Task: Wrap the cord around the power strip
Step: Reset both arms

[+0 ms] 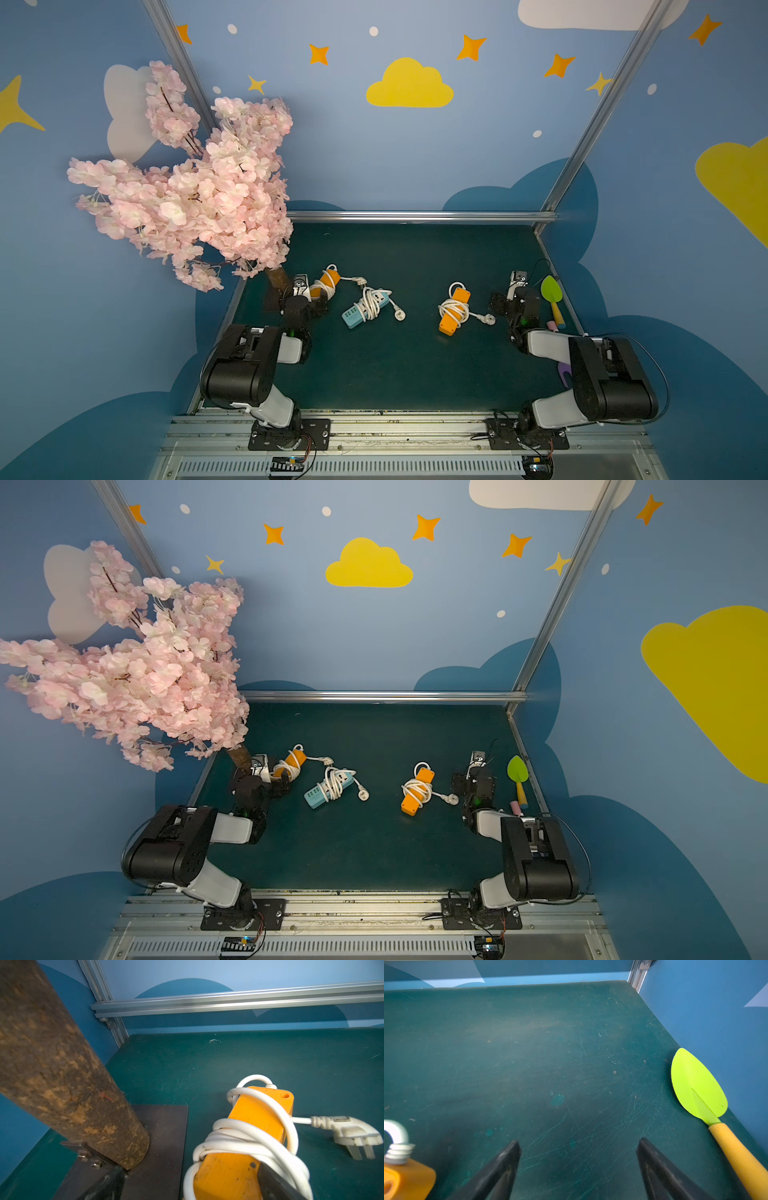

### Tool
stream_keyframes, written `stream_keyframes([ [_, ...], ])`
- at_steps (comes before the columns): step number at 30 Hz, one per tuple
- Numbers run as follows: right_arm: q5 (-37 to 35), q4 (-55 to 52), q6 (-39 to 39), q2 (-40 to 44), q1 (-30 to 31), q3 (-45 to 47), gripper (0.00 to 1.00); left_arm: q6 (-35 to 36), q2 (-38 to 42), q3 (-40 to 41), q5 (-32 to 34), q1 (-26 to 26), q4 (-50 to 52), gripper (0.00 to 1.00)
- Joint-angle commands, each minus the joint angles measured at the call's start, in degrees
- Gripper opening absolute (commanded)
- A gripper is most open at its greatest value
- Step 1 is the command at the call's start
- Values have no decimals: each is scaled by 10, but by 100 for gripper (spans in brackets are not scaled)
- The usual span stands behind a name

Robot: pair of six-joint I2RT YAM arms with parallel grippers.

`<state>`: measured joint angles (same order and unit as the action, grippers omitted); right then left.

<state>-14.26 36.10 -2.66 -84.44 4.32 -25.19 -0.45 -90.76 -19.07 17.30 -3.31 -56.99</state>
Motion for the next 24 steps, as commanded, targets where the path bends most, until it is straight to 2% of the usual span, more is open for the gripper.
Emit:
stream_keyframes([
  [1,3,-2,1,5,-1,-5,89,-3,1,-9,-7,1,1,100],
  [16,2,-2,1,6,-1,-5,89,-3,1,-9,-7,1,0,100],
  [24,2,-1,1,6,-1,-5,89,10,-5,4,-1,-8,-32,100],
])
